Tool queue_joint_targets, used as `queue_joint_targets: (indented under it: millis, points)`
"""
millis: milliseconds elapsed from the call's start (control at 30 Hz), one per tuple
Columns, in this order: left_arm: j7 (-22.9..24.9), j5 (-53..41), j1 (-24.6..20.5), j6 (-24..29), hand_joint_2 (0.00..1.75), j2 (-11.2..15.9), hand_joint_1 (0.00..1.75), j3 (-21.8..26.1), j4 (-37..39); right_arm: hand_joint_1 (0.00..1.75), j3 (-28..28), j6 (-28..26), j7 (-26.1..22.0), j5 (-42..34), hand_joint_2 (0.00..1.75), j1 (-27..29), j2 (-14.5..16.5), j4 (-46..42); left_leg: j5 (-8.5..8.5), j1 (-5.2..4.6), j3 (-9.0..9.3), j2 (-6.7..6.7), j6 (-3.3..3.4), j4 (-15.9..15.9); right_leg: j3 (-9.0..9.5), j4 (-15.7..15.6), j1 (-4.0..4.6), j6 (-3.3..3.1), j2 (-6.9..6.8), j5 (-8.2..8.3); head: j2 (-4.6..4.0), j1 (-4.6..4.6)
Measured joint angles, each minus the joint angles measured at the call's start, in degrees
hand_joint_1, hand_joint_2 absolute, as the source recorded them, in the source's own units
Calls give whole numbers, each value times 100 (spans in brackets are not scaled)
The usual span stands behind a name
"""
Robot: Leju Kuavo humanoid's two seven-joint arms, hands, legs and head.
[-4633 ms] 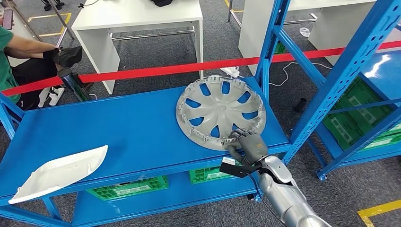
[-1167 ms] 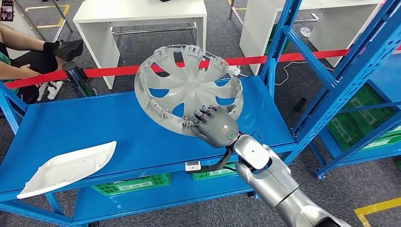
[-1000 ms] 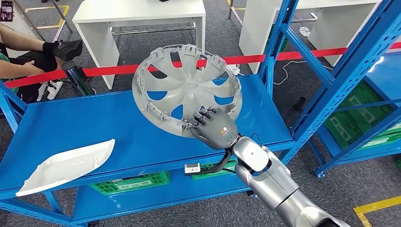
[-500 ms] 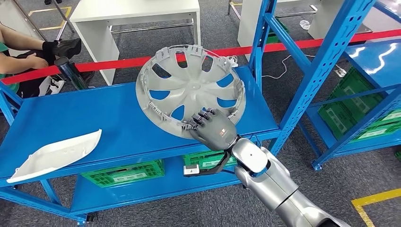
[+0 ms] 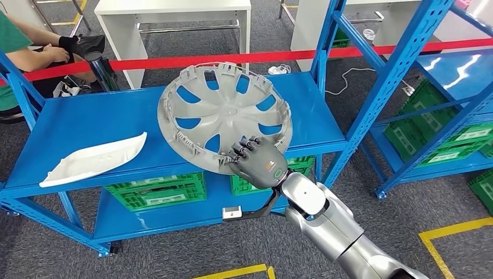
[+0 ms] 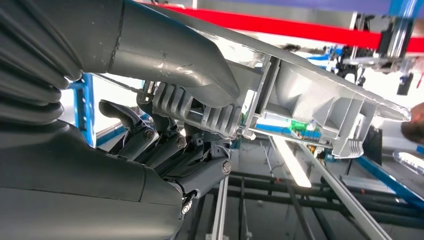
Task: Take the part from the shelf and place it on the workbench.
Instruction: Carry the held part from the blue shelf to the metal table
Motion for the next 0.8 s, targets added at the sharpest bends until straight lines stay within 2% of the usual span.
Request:
queue_joint_targets:
  millis: [33, 67, 100, 133, 167, 233, 267, 300, 367, 400, 433, 467, 500, 533, 567, 600, 633, 667, 733, 767, 800]
  points:
    - [-8, 0, -1, -4, 175, -1, 0, 1, 0, 175, 2, 1, 5, 3, 175, 7, 2, -2, 56, -4, -77, -1, -11, 13, 283, -311, 16, -36, 0, 109, 0, 1]
    - [-16, 0, -2, -9, 175, -3, 0, 1, 0, 175, 2, 2, 10, 7, 175, 10, 6, -8, 106, -16, -145, -4, -32, 27, 613, -742, 43, -84, -3, 111, 0, 1]
    - [-22, -1, -2, -14, 175, -5, 0, 1, 0, 175, 2, 2, 14, 9, 175, 14, 11, -17, 154, -21, -184, -3, -60, 29, 867, -1096, 69, -122, -5, 84, 0, -4]
    - [-26, -1, -3, -20, 175, -7, 0, 1, 0, 175, 2, 0, 19, 9, 175, 17, 16, -26, 199, -22, -202, -1, -94, 27, 1038, -1363, 94, -158, -3, 30, 0, 5]
    - [-28, -1, -3, -25, 175, -10, 0, 1, 0, 175, 2, -2, 24, 10, 175, 21, 20, -34, 247, -20, -210, 1, -131, 12, 1094, -1491, 116, -186, -1, -6, 0, 13]
    - [-31, -1, 0, -34, 175, -10, 0, 2, 0, 175, 2, -5, 28, 12, 175, 28, 24, -37, 312, -8, -216, -5, -204, -11, 1044, -1538, 107, -250, -6, 92, 0, 38]
    - [-31, -1, 5, -36, 175, -9, 0, 3, 1, 175, 2, -5, 30, 13, 175, 29, 31, -37, 227, -5, -248, -15, -240, 40, 1003, -1559, 92, -294, -15, 158, 0, 34]
    - [-31, -1, 11, -37, 175, -7, 0, 4, 1, 175, 2, -5, 30, 13, 175, 29, 39, -37, 50, -4, -300, -25, -273, 170, 954, -1584, 73, -332, -25, 230, 0, 31]
    - [-36, -1, 13, -40, 175, -2, 0, 6, 1, 175, 2, -4, 35, 14, 175, 33, 54, -37, -517, 7, -463, -34, -334, 755, 806, -1596, 64, -375, -32, 373, 0, 20]
    - [-41, -2, 11, -42, 175, -1, 0, 7, 1, 175, 2, -4, 42, 15, 175, 40, 56, -37, -732, 12, -534, -33, -358, 1111, 721, -1591, 64, -374, -34, 440, 0, 20]
    - [-46, -2, 9, -44, 175, 1, 0, 7, 0, 175, 2, -3, 50, 16, 175, 50, 58, -37, -850, 16, -570, -32, -378, 1413, 635, -1585, 63, -369, -35, 504, 0, 20]
    - [-49, -3, 9, -46, 175, 3, 0, 8, 0, 175, 1, -2, 59, 20, 175, 62, 58, -38, -816, 22, -519, -31, -393, 1550, 540, -1575, 59, -356, -37, 572, 0, 20]
    - [-50, -6, 8, -48, 175, 5, 0, 8, 0, 175, -1, -1, 65, 25, 175, 76, 58, -40, -684, 31, -375, -31, -404, 1493, 448, -1560, 52, -337, -38, 635, 0, 20]
    - [-49, -8, 5, -48, 175, 8, 0, 8, -1, 175, -4, 1, 67, 33, 175, 89, 58, -49, -522, 43, -140, -30, -414, 1249, 358, -1540, 41, -312, -38, 693, 0, 20]
    - [-46, -11, -3, -49, 175, 9, 0, 8, -1, 175, -9, 3, 67, 45, 175, 102, 59, -63, -445, 53, 153, -33, -424, 866, 271, -1513, 33, -280, -37, 750, 0, 19]
    - [-44, -15, -12, -49, 175, 10, 0, 7, -2, 175, -15, 5, 67, 55, 175, 117, 59, -86, -457, 44, 429, -45, -403, 467, 206, -1486, 30, -243, -35, 800, 0, 21]
    - [-42, -18, -18, -49, 175, 10, 0, 7, -3, 175, -20, 7, 66, 62, 175, 133, 61, -111, -508, 34, 608, -57, -367, 166, 168, -1470, 30, -206, -34, 853, 0, 22]
    - [-37, -20, -23, -49, 175, 10, 0, 7, -3, 175, -24, 8, 63, 67, 175, 148, 63, -134, -574, 15, 690, -71, -314, -8, 147, -1471, 34, -167, -32, 913, 0, 18]
    - [-27, -23, -19, -49, 175, 11, 0, 8, -2, 175, -27, 10, 62, 73, 175, 173, 65, -165, -519, -11, 640, -74, -175, -50, 136, -1516, 26, -85, -25, 1034, 0, 8]
    - [-24, -23, -21, -49, 175, 11, 0, 8, -2, 175, -29, 9, 63, 76, 175, 180, 65, -174, -463, -11, 594, -62, -108, -49, 105, -1507, 17, -48, -20, 1009, 0, 3]
    - [-22, -23, -24, -49, 175, 12, 0, 8, -2, 175, -31, 9, 64, 79, 175, 185, 65, -184, -393, -7, 535, -48, -44, -58, 43, -1412, 8, -18, -17, 869, 0, 7]
